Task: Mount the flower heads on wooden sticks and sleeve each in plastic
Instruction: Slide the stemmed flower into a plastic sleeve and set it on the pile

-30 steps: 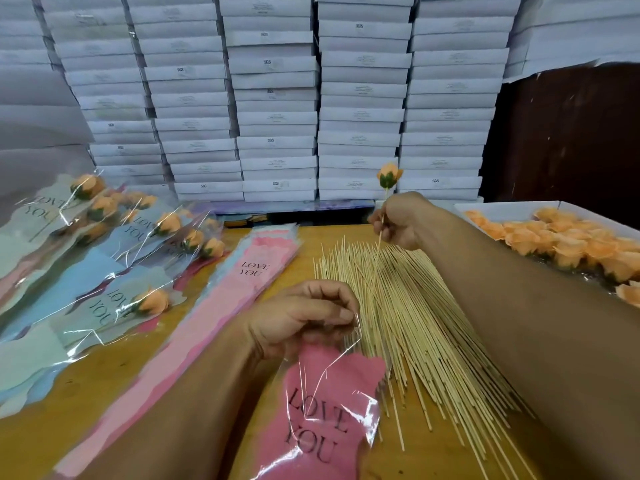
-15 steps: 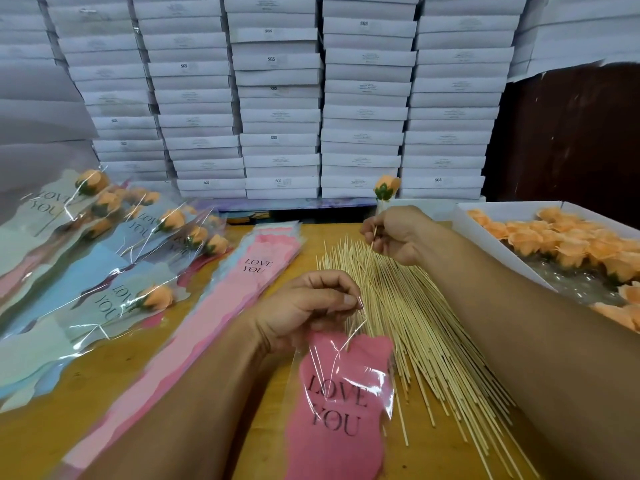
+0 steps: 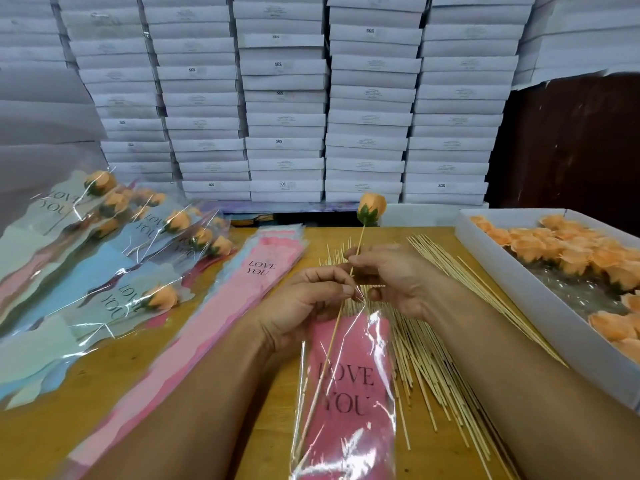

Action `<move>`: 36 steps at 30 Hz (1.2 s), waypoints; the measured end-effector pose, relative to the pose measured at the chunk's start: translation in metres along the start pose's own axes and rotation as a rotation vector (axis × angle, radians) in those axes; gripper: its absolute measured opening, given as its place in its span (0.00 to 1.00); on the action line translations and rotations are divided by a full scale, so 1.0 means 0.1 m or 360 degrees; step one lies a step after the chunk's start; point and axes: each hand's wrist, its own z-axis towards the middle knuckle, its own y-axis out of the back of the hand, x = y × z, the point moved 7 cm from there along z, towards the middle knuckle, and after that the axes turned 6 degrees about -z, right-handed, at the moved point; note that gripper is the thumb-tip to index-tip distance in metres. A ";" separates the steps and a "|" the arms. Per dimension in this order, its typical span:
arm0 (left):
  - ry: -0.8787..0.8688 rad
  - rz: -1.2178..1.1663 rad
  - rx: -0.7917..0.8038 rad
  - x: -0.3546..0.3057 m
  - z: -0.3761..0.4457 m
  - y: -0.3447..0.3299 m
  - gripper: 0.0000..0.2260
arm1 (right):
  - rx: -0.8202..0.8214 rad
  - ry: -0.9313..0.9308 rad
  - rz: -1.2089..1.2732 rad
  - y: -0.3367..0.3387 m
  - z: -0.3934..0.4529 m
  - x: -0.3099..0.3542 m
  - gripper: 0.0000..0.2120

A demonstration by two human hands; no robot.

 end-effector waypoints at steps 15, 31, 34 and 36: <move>0.0151 0.0056 0.0215 0.08 -0.05 -0.15 0.04 | -0.0105 0.0066 0.0696 0.47 0.06 -0.12 0.13; 0.0027 -0.0039 -0.0045 0.03 -0.01 -0.01 0.01 | 0.0097 0.0164 -0.0011 0.18 -0.08 -0.07 0.08; -0.0014 -0.0045 -0.0076 0.01 0.01 0.02 0.03 | 0.0122 0.0187 -0.0036 0.16 -0.08 -0.06 0.07; -0.0054 -0.0089 -0.0091 -0.01 0.01 0.03 0.04 | 0.0145 0.0187 -0.0068 0.13 -0.09 -0.07 0.08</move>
